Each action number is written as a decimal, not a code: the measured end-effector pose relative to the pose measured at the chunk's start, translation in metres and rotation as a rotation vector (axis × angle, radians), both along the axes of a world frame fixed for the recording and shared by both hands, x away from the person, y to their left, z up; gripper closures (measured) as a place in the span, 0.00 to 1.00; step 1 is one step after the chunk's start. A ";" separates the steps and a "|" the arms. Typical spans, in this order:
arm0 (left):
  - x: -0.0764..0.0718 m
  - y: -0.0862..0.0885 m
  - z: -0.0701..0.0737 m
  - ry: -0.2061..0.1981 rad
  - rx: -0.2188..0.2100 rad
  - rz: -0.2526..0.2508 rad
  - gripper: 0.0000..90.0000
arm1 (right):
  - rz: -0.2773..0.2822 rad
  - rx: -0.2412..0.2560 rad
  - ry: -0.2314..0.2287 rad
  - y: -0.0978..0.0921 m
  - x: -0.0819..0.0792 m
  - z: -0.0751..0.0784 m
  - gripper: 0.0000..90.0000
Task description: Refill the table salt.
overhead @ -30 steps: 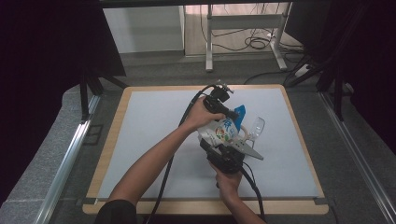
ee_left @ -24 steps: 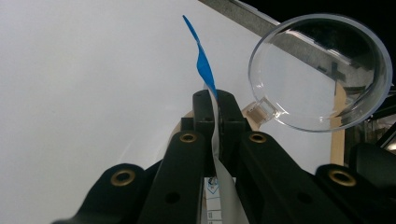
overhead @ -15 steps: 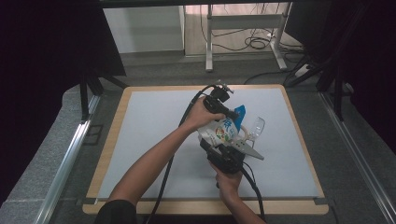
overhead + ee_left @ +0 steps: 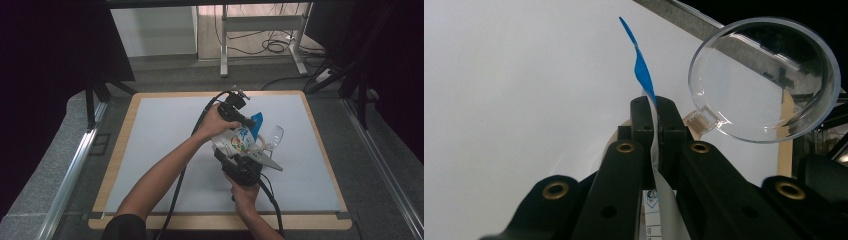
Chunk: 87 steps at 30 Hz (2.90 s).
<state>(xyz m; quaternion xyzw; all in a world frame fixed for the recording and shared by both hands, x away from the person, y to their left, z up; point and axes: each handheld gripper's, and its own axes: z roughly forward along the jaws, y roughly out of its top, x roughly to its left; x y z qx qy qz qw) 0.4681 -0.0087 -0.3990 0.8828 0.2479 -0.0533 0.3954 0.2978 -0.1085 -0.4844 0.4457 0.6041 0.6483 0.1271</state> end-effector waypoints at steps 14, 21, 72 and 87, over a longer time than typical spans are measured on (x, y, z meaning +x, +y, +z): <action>-0.001 0.004 -0.002 -0.010 -0.011 0.012 0.99 | 0.001 -0.031 -0.025 0.000 0.001 -0.006 0.65; -0.003 0.006 -0.005 -0.015 -0.015 0.017 0.99 | -0.001 -0.055 -0.023 0.003 0.001 -0.012 0.65; -0.029 0.039 -0.008 -0.063 -0.101 0.022 0.99 | 0.014 -0.445 0.052 -0.002 0.004 -0.046 0.52; -0.031 0.047 -0.013 -0.060 -0.125 0.032 0.99 | 0.001 -0.446 0.057 -0.012 0.003 -0.045 0.51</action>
